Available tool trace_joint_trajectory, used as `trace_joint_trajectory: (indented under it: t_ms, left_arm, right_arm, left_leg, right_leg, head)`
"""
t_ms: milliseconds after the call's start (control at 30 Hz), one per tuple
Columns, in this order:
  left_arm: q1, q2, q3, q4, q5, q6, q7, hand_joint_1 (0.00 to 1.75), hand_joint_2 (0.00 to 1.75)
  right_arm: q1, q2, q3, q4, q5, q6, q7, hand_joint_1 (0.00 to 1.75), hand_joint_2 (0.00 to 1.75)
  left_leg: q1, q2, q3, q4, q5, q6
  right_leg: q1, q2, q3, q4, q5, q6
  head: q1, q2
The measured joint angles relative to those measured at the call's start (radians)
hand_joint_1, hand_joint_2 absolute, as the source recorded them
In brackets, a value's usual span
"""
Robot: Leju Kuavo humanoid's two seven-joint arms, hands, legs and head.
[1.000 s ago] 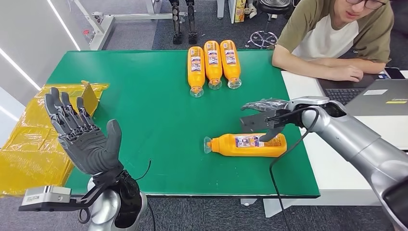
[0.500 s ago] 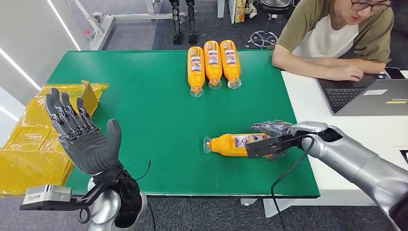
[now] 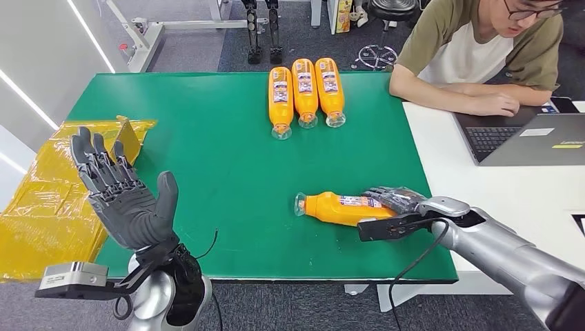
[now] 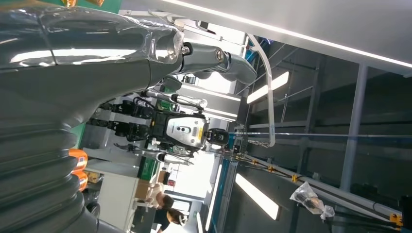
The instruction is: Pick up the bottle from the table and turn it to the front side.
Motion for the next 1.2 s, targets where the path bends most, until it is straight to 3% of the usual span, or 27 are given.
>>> trace_joint_trajectory:
  t_ms: [200,333,500,800,1000,1200]
  left_arm:
    - [-0.005,0.001,0.0,0.004,-0.002,-0.001,0.0,0.0,1.75]
    - [-0.006,0.001,0.0,0.015,-0.013,-0.033,0.0,0.0,1.75]
    - [-0.018,0.0,0.001,0.096,-0.013,-0.148,0.002,0.0,1.75]
    - [-0.056,-0.029,0.03,0.293,0.033,-0.315,0.008,0.0,1.75]
    - [-0.09,-0.039,0.03,0.395,0.045,-0.387,0.038,0.0,1.75]
    - [-0.1,-0.044,0.03,0.438,0.051,-0.451,0.042,0.0,1.75]
  right_arm:
    - [0.021,0.053,-0.015,0.076,0.018,-0.131,-0.026,1.75,1.75]
    - [0.063,0.116,-0.066,0.129,0.052,-0.293,-0.055,1.75,1.75]
    - [0.145,0.215,-0.189,0.155,0.076,-0.529,-0.104,1.75,1.75]
    - [0.263,0.391,-0.467,0.081,0.065,-0.883,-0.354,1.75,1.75]
    - [0.321,0.467,-0.58,0.011,0.069,-0.918,-0.455,1.75,1.75]
    - [0.363,0.499,-0.597,-0.01,0.064,-0.913,-0.465,1.75,1.75]
  left_leg:
    - [0.0,0.001,0.005,0.0,-0.001,0.001]
    - [0.0,0.0,0.005,0.0,0.0,0.001]
    - [0.0,0.0,0.005,0.0,0.0,0.001]
    - [0.0,0.0,0.004,-0.001,-0.001,0.0]
    - [0.0,0.001,0.004,0.0,-0.001,0.0]
    - [0.0,0.0,0.004,0.0,-0.001,0.0]
  right_leg:
    - [0.0,0.001,0.005,0.0,0.0,0.0]
    - [0.0,0.0,0.006,0.0,0.0,0.0]
    - [0.0,0.0,0.005,0.0,0.0,0.0]
    - [0.0,0.0,0.004,0.0,-0.002,-0.001]
    - [0.0,0.001,0.004,0.0,-0.003,0.0]
    - [0.0,0.001,0.004,0.0,-0.003,0.0]
  head:
    - [0.0,0.0]
    - [0.0,0.0]
    - [0.0,0.0]
    - [0.0,0.0]
    - [0.0,0.0]
    - [0.0,0.0]
